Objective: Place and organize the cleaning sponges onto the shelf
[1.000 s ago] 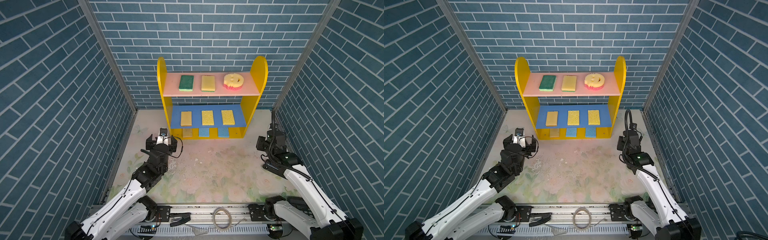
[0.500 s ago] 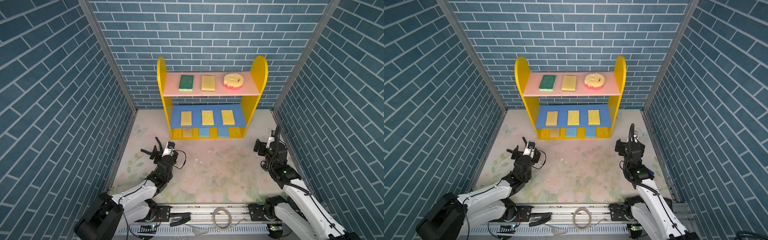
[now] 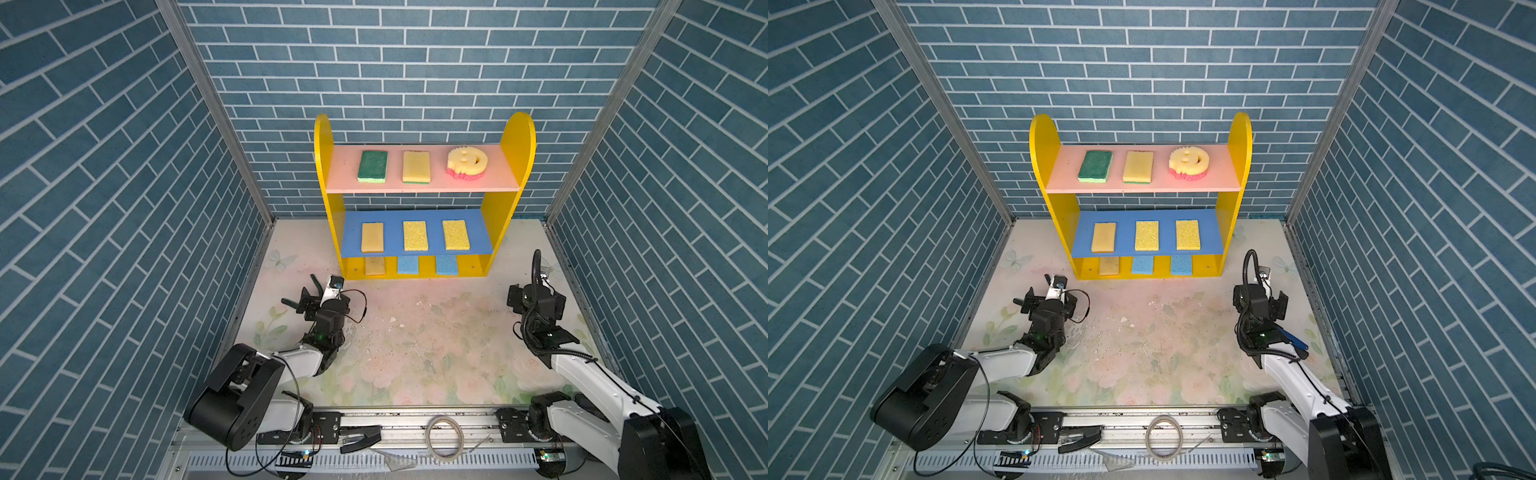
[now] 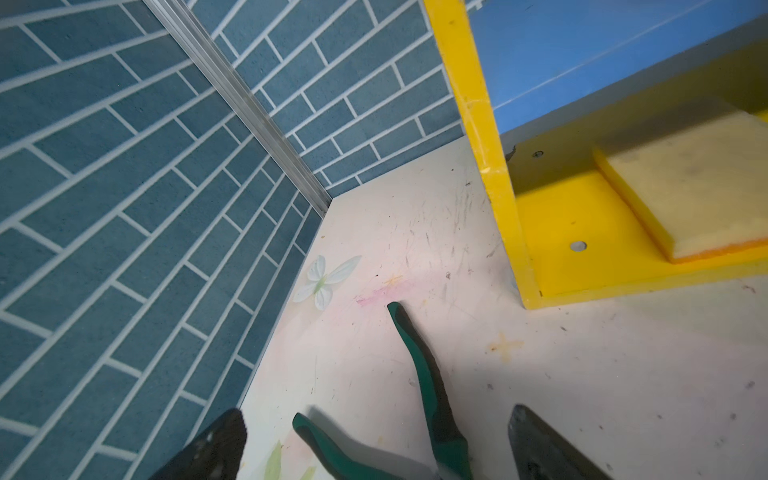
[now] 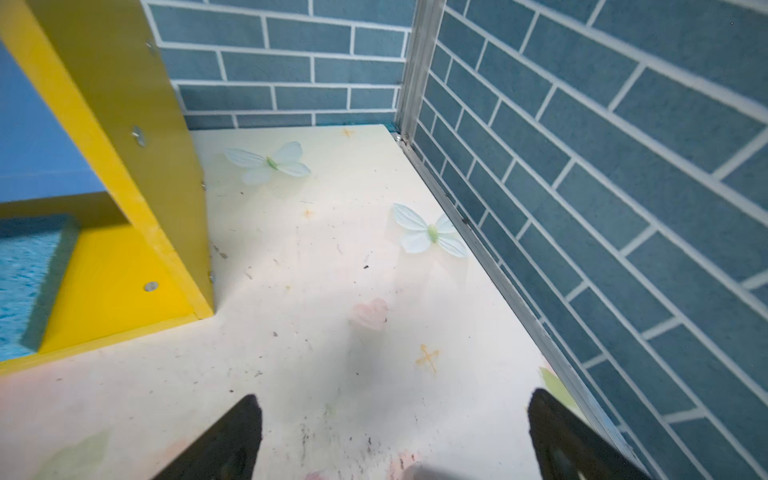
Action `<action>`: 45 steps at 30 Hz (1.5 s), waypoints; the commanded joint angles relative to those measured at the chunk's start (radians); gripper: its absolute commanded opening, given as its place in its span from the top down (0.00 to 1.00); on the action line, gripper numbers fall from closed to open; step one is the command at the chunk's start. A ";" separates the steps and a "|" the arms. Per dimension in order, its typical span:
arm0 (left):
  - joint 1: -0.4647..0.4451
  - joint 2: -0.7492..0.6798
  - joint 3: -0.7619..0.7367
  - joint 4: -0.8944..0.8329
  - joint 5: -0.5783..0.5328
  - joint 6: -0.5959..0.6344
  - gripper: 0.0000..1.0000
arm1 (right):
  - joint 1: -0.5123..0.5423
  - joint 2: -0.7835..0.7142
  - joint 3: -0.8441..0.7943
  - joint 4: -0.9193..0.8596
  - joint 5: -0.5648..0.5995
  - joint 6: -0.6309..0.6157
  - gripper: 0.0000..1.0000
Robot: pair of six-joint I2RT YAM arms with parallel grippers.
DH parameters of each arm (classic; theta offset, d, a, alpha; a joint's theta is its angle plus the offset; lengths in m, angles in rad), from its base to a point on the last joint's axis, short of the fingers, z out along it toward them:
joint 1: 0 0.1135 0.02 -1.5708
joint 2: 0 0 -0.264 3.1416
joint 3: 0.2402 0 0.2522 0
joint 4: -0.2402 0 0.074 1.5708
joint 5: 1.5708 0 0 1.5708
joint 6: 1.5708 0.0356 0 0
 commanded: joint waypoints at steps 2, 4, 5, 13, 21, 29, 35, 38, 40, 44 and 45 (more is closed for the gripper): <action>0.085 0.023 0.104 -0.145 0.208 -0.041 0.00 | -0.028 0.092 -0.022 0.148 0.061 -0.006 0.01; 0.112 0.047 0.128 -0.147 0.239 -0.051 0.00 | -0.058 0.168 -0.035 0.231 0.014 -0.001 0.01; 0.125 0.051 0.121 -0.126 0.265 -0.056 0.00 | -0.073 0.204 -0.040 0.263 -0.005 0.009 0.01; 0.264 0.215 -0.067 0.428 0.387 -0.148 0.00 | -0.171 0.379 0.042 0.386 -0.245 -0.090 0.01; 0.320 0.174 0.045 0.153 0.460 -0.210 0.00 | -0.319 0.496 -0.107 0.775 -0.524 -0.040 0.01; 0.345 0.172 0.057 0.121 0.493 -0.227 0.00 | -0.366 0.501 -0.054 0.681 -0.722 -0.058 0.01; 0.346 0.172 0.055 0.127 0.492 -0.226 0.00 | -0.355 0.498 -0.060 0.690 -0.709 -0.064 0.01; 0.346 0.172 0.055 0.127 0.491 -0.226 0.00 | -0.354 0.497 -0.052 0.675 -0.722 -0.076 0.01; 0.346 0.173 0.055 0.125 0.490 -0.225 0.00 | -0.336 0.500 -0.030 0.633 -0.710 -0.094 0.01; 0.345 0.173 0.056 0.125 0.490 -0.226 0.00 | -0.316 0.502 -0.018 0.615 -0.669 -0.104 0.01; 0.346 0.173 0.055 0.125 0.489 -0.225 0.00 | -0.317 0.502 -0.018 0.613 -0.673 -0.101 0.01</action>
